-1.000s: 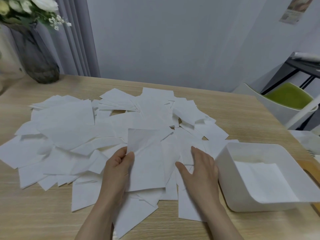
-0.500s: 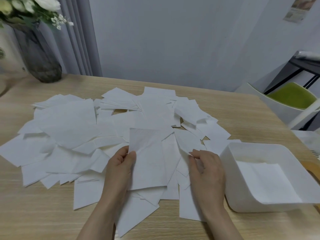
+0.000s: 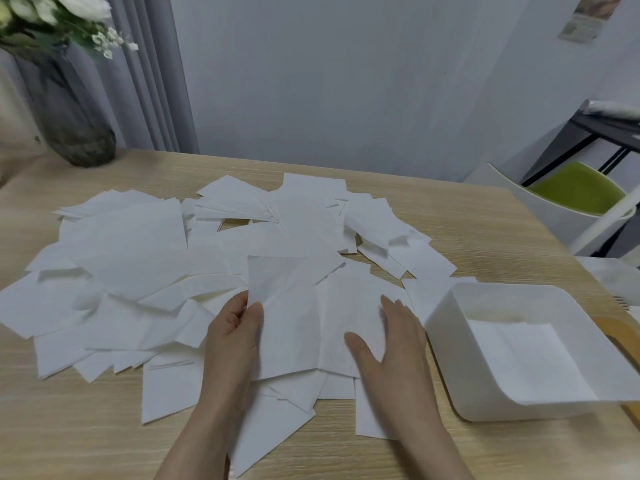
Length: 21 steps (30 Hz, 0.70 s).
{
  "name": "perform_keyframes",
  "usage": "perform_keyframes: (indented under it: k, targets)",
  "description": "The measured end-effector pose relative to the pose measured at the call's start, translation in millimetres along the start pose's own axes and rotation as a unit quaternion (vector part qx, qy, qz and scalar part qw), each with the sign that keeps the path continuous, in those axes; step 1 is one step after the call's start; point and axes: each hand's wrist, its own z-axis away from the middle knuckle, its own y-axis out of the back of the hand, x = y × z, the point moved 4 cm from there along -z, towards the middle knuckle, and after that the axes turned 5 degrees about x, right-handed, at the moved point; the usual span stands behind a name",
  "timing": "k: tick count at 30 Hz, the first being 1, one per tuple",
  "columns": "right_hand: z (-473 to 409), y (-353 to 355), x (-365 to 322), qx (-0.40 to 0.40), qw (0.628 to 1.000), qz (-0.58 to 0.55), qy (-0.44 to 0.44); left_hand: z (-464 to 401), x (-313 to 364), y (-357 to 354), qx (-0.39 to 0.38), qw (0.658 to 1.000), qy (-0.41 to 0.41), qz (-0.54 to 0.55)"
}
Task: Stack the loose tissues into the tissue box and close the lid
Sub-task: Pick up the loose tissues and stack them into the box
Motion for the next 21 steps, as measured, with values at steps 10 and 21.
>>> perform_keyframes:
  k: [10, 21]
  targets:
    - [-6, -2, -4, 0.035, 0.994, -0.089, -0.059, -1, 0, 0, -0.002, 1.000, 0.001, -0.004]
    - [-6, 7, -10, 0.086, 0.954, -0.274, -0.084, 1, 2, -2, -0.008, 1.000, 0.001, -0.002]
